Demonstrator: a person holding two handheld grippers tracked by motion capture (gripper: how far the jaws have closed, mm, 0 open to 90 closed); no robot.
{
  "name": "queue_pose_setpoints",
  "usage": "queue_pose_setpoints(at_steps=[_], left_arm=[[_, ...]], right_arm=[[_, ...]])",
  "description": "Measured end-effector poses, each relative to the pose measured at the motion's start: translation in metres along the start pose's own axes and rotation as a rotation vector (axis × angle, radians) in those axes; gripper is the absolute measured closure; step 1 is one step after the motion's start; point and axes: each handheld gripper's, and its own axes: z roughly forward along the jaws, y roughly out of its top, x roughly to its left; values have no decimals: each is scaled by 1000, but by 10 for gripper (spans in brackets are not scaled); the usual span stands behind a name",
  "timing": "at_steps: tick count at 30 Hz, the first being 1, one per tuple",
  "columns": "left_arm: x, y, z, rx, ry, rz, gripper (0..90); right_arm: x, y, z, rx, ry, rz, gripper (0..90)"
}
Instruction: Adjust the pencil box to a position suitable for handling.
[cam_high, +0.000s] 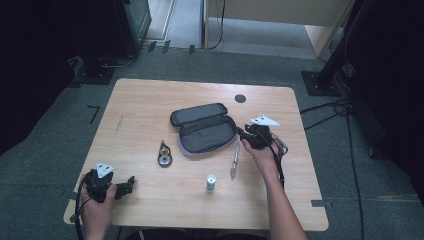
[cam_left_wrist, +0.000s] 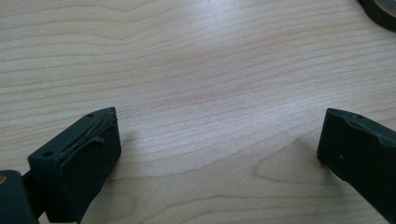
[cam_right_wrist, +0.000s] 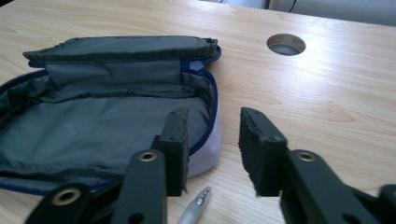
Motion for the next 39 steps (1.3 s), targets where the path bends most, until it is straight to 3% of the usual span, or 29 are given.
queue_pose_setpoints(at_steps=[6,8,13,26,32,36,39], left_arm=[[0,0,0,0,0,0,0],[0,0,0,0,0,0,0],[0,0,0,0,0,0,0],[0,0,0,0,0,0,0],[0,0,0,0,0,0,0],[0,0,0,0,0,0,0],[0,0,0,0,0,0,0]], right_arm=[[-2,10,8,20,-16,11,688],[-3,13,12,34,3,21,707],[-1,18,23,59,-9,-12,707],[2,27,59,143,-39,-40,702],[1,26,69,175,-33,-10,753],[6,25,70,188,-78,-8,867],[6,26,68,210,-93,65,893]])
